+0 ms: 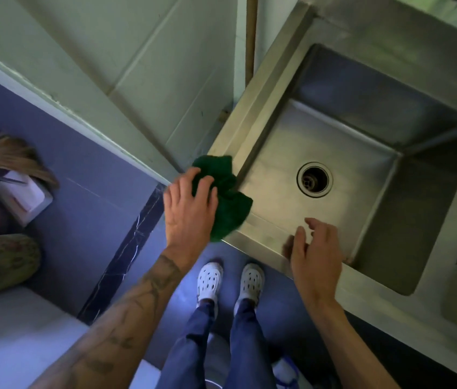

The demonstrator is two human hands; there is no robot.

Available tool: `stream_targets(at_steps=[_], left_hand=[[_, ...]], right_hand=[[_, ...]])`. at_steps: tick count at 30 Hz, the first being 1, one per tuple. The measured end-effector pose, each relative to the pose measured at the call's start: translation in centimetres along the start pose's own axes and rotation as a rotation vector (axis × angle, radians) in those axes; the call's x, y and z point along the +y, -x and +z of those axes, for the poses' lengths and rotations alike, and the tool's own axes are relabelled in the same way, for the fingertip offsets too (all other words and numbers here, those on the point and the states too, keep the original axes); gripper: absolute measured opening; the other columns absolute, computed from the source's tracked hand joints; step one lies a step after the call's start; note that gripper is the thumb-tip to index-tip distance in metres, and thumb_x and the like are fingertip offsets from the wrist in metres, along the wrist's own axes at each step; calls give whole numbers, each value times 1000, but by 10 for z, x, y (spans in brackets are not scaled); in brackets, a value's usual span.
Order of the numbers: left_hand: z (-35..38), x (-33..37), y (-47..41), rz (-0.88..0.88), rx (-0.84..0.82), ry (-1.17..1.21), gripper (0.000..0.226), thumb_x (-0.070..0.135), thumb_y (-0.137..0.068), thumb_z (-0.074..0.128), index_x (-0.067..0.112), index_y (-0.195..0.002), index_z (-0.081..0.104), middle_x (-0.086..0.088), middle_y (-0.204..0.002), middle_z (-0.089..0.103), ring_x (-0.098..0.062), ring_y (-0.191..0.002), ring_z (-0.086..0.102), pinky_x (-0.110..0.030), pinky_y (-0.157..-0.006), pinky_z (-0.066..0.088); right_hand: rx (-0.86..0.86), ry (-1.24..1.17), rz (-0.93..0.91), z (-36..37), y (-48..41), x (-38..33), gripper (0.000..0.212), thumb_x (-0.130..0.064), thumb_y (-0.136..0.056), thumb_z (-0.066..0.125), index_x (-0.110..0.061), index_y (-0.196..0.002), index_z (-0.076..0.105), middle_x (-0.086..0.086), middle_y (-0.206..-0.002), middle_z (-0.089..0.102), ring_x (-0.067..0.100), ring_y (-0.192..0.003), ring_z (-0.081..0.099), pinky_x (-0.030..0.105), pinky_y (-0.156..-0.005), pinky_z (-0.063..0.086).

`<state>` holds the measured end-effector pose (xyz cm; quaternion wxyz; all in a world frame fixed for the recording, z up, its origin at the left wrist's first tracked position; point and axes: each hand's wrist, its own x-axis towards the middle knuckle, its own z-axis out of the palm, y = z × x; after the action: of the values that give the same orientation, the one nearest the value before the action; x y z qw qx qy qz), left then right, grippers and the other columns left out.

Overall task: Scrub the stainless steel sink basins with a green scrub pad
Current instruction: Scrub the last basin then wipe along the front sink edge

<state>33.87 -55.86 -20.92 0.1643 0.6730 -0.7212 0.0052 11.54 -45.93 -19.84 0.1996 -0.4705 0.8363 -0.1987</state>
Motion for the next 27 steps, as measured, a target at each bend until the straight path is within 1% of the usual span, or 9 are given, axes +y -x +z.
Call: stream_targets(at_steps=[2,5,7,11,15,17,22,24,27], left_hand=[[-1,-16,-20,-38,22,2,26,30,-108,55,10,-117,70,-16,-131,64,-38,-108,57,-51,-92,46],[-2,-7,-27,-57,-56,93,30,33,-111,49,10,-121,65,-15,-130,60,-38,-109,54,-55,-94,47],[-2,10,-18,-26,-96,54,35,40,-109,49,12,-124,65,-15,-131,60,-37,-112,53,-55,-96,46],[1,18,-25,27,-94,-25,32,39,-107,58,9,-117,65,-21,-125,60,-43,-104,58,-56,-92,49],[9,31,-58,134,-109,-37,38,43,-110,53,7,-116,63,-22,-123,59,-41,-101,57,-54,-89,49],[10,33,-72,157,-143,36,43,47,-111,50,7,-120,63,-20,-127,57,-39,-106,56,-53,-93,50],[4,-2,-70,200,-194,67,59,56,-113,31,17,-152,53,-16,-157,48,-38,-134,50,-56,-112,45],[8,1,-70,201,-264,82,61,55,-113,30,17,-157,48,-17,-160,45,-39,-135,51,-56,-111,49],[20,25,-92,205,-258,26,59,55,-113,31,19,-157,46,-17,-159,44,-39,-134,51,-53,-107,52]], right_hand=[[-24,41,-28,7,-1,-9,28,-32,-105,54,-15,-127,59,5,-119,61,16,-97,57,37,-82,54],[-41,126,-72,16,-5,-21,25,-34,-106,53,-17,-120,63,4,-116,63,17,-95,60,39,-80,54],[-33,148,-96,20,-10,-31,25,-36,-105,52,-17,-116,64,3,-114,63,19,-93,60,40,-76,53],[-69,236,-118,27,-13,-44,29,-36,-106,45,-16,-110,64,4,-107,63,21,-86,60,40,-72,52],[-86,262,-111,28,-12,-44,25,-32,-105,45,-16,-104,63,2,-98,61,17,-79,54,37,-70,51],[-80,271,-103,27,-13,-46,21,-29,-104,48,-15,-100,63,2,-93,60,18,-76,53,38,-68,50],[-129,294,-100,25,-13,-48,22,-27,-105,46,-15,-96,62,1,-88,56,18,-74,51,39,-68,50],[-152,307,-95,26,-12,-48,23,-27,-106,44,-16,-95,61,0,-86,55,17,-74,50,38,-69,49],[-174,306,-79,26,-14,-48,24,-28,-106,43,-16,-96,61,0,-88,56,18,-76,52,40,-72,50]])
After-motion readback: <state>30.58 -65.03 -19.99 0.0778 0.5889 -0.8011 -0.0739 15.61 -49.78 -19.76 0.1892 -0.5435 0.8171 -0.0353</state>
